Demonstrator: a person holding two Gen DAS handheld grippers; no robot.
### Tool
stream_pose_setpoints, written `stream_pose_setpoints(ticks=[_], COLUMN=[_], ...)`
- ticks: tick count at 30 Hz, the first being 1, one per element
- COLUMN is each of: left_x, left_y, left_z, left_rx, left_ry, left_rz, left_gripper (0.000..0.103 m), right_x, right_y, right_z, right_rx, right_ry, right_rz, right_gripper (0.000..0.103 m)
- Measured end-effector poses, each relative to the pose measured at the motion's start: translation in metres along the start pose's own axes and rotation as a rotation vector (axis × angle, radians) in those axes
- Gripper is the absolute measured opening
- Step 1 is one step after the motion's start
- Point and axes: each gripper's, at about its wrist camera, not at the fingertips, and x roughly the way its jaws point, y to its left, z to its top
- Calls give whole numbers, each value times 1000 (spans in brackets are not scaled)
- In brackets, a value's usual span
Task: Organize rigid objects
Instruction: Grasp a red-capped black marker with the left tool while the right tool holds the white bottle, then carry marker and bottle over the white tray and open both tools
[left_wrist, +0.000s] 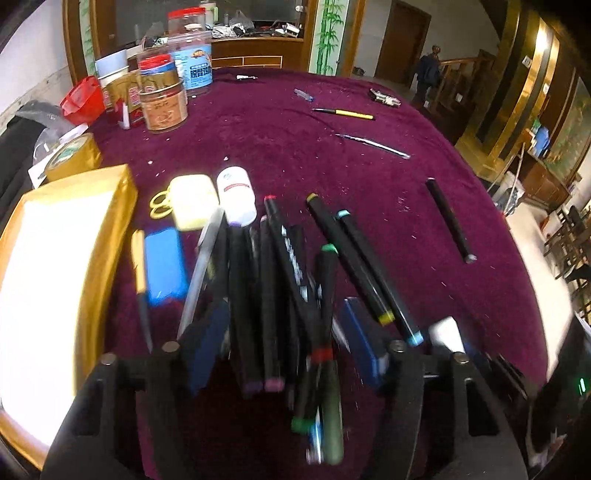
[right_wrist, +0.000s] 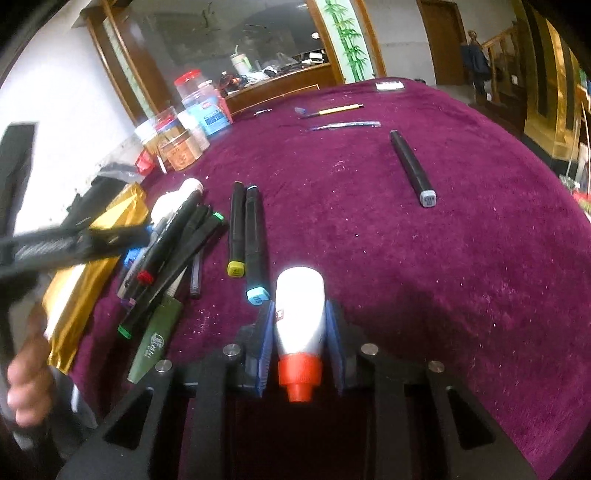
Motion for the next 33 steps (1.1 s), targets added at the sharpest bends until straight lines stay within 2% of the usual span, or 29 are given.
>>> stream_pose_setpoints(ticks=[2,3,4,5,10,14,18,22,26,29,33], left_x=[16,23,29,29,11,-3,-12,-25,-35,-44,-73], left_y=[1,2,4,8,19,31,31,36,41,55,83], left_z=[9,10,10,7,-4,-24,-44,-59,-65,-67,-73], left_rx=[-9,-9,-23,-45,-74,-111,-104,-150,-162,-209,-265], left_ry=[23,54,82,94,10,-5,1,-13,-41,-49,-117], left_rz=[8,3,9,1,-60,-119,-143,-167,-185,-204,-207], left_gripper=[37,31,19,14,13,13,13,13,13,13,13], right_x=[0,1,1,1,3,2,-3,-15,-29,-29,-28], right_y=[1,1,0,-2,2,-2,-16,-15,4,26,68], right_z=[1,1,2,2,1,-1,-7,-12,-9,-4,2], right_rx=[-12,-18,-13,-6,-23,6,103,158,141,118,31], right_ry=[-3,-5,-6,-7,-21,-33,-64,-99,-187,-171,-158], right_rz=[-7,-8,-5,-2,-20,-1,68,88,111,177,256], right_gripper=[24,24,24,24,24,24,24,24,24,24,24])
